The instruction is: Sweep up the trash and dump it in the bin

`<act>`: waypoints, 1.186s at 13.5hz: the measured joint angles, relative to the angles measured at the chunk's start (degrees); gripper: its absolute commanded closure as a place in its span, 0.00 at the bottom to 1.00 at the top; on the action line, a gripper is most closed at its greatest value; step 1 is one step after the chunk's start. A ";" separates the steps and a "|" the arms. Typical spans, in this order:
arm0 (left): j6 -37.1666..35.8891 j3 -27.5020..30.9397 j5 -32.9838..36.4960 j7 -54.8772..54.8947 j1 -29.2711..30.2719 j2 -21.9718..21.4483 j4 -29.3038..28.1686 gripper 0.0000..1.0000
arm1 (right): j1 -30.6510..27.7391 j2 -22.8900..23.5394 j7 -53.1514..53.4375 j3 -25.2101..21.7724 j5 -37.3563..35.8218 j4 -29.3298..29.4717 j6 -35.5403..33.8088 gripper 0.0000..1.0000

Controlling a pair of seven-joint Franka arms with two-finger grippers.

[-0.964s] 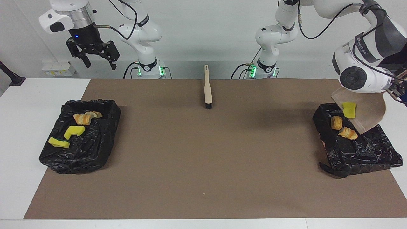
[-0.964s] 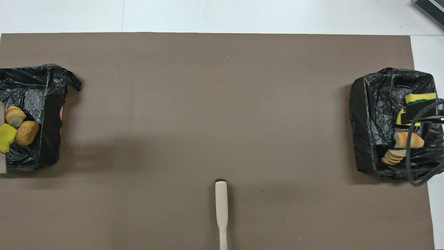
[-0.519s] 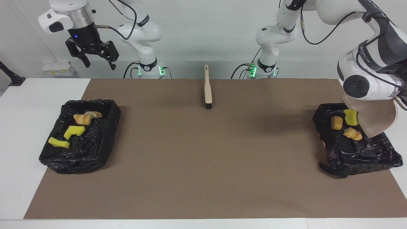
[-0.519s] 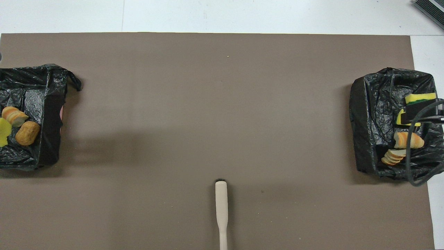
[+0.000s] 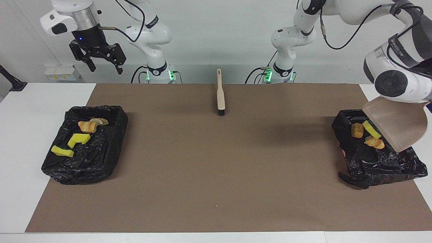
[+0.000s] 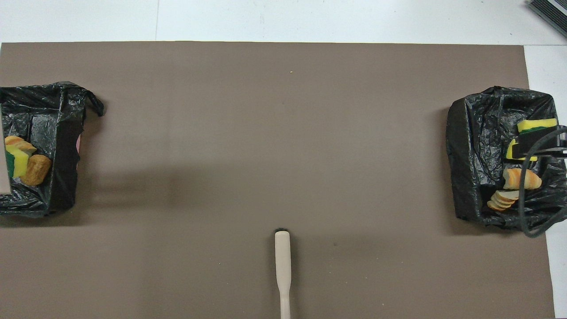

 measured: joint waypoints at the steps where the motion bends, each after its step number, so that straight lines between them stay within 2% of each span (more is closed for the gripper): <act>1: -0.15 0.04 -1.95 0.00 0.00 -0.03 1.27 1.00 | 0.00 0.00 0.00 0.00 0.00 0.00 0.00 0.00; 5: -0.28 0.14 -5.51 -0.96 0.00 -0.06 2.78 1.00 | 0.00 0.00 0.00 0.00 0.00 0.00 0.00 0.00; 8: -1.13 0.42 -17.75 -7.76 0.00 -0.33 3.28 1.00 | 0.00 0.00 0.00 -0.01 0.00 0.00 0.00 0.00; 11: -4.73 -0.79 -29.16 -25.23 -1.73 -2.41 3.61 1.00 | 0.00 0.00 0.00 -0.01 0.00 0.00 0.00 0.00; 16: -5.21 -2.19 -43.88 -61.01 -11.37 -5.59 1.30 1.00 | 0.00 0.00 0.00 -0.01 0.00 0.00 0.00 0.00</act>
